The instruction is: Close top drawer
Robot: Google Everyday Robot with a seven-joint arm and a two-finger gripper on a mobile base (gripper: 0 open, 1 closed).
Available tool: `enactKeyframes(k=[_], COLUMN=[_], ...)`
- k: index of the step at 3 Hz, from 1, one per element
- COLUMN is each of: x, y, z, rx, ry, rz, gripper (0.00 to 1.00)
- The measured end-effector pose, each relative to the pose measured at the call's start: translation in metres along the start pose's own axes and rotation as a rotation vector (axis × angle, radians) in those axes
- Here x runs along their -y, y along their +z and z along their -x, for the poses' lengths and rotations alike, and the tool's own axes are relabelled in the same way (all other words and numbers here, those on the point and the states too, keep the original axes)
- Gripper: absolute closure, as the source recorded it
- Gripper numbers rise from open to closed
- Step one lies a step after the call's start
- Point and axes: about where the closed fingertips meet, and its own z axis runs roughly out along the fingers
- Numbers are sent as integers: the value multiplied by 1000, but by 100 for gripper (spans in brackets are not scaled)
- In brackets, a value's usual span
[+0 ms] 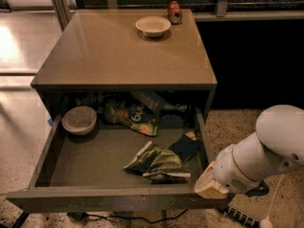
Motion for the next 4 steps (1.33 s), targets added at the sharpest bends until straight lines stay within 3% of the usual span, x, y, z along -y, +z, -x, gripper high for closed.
enactKeyframes(k=[3,4], x=[-51,-58], y=[22,53], z=[-51,-74], rx=[15,-5], ry=[63,115], rz=[112,134], gripper=[100,100])
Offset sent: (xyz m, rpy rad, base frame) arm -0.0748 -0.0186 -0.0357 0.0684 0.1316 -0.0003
